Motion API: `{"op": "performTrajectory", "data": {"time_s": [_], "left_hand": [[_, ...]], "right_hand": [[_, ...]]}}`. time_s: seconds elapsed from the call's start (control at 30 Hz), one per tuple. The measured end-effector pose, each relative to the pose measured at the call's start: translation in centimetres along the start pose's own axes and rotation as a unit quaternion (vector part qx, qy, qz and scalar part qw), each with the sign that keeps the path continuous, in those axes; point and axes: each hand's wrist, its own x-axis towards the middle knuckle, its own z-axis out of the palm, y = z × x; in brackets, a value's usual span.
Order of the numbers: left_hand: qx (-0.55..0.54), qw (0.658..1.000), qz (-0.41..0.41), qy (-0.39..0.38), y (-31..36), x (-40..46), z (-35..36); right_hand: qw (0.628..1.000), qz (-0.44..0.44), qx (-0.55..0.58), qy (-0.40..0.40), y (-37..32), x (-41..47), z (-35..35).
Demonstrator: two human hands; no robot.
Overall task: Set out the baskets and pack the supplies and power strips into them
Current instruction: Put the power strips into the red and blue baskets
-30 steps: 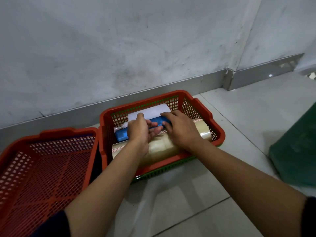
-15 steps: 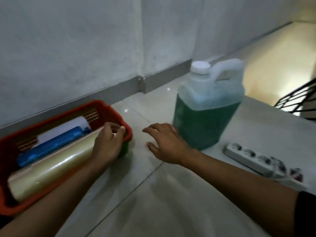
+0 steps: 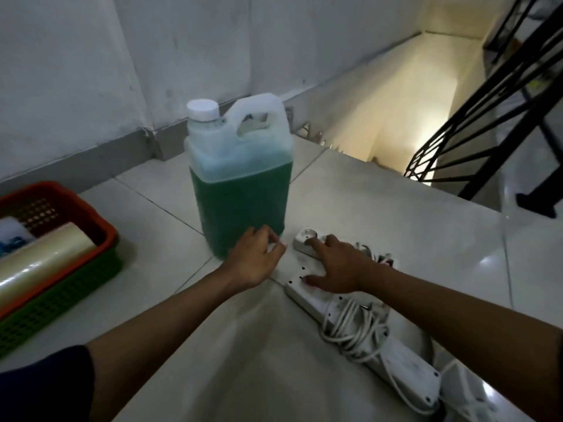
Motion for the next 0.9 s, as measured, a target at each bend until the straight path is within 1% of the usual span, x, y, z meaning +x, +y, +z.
{"op": "performTrajectory", "data": {"time_s": [0.03, 0.1, 0.13, 0.17, 0.23, 0.43, 0.53, 0.63, 0.7, 0.73, 0.83, 0.9], "left_hand": [[0.016, 1.0, 0.004, -0.019, 0.4, -0.2, 0.6], [0.052, 0.997, 0.008, -0.06, 0.7, -0.6, 1.5], [0.071, 0.994, 0.009, -0.076, 0.7, -0.7, 1.8], [0.09, 0.992, 0.01, -0.087, 0.7, -0.9, 2.0], [0.126, 0.988, 0.014, -0.092, 0.5, -1.2, 2.3], [0.197, 0.973, 0.049, -0.112, -0.1, -2.0, 2.0], [0.242, 0.957, 0.094, -0.128, -0.3, -2.7, 1.6], [0.316, 0.93, 0.14, -0.126, -0.9, -3.5, 1.5], [0.36, 0.91, 0.17, -0.114, -1.7, -4.0, 1.0], [0.368, 0.906, 0.18, -0.105, -2.0, -4.3, 0.7], [0.343, 0.923, 0.163, -0.058, -3.6, -5.2, -1.0], [0.342, 0.927, 0.152, -0.005, -4.8, -5.6, -2.6]], "right_hand": [[0.998, 0.011, 0.007, -0.057, 0.7, -0.7, 0.4], [0.982, 0.039, 0.017, -0.186, 1.6, -2.1, 1.4], [0.972, 0.048, 0.023, -0.23, 2.0, -2.7, 2.0], [0.967, 0.052, 0.03, -0.249, 2.3, -3.1, 2.6], [0.969, 0.055, 0.034, -0.24, 2.7, -3.5, 3.6], [0.978, 0.031, -0.017, -0.207, 1.8, -3.3, 4.2], [0.981, 0.002, -0.061, -0.182, 0.7, -3.3, 3.5], [0.982, -0.041, -0.084, -0.165, -1.1, -2.6, 2.0], [0.98, -0.083, -0.102, -0.148, -3.0, -1.9, 0.7], [0.978, -0.107, -0.114, -0.135, -4.0, -1.7, -0.1], [0.973, -0.159, -0.135, -0.095, -7.7, -1.2, -1.8], [0.975, -0.176, -0.12, -0.068, -10.0, -1.0, -2.6]]}}
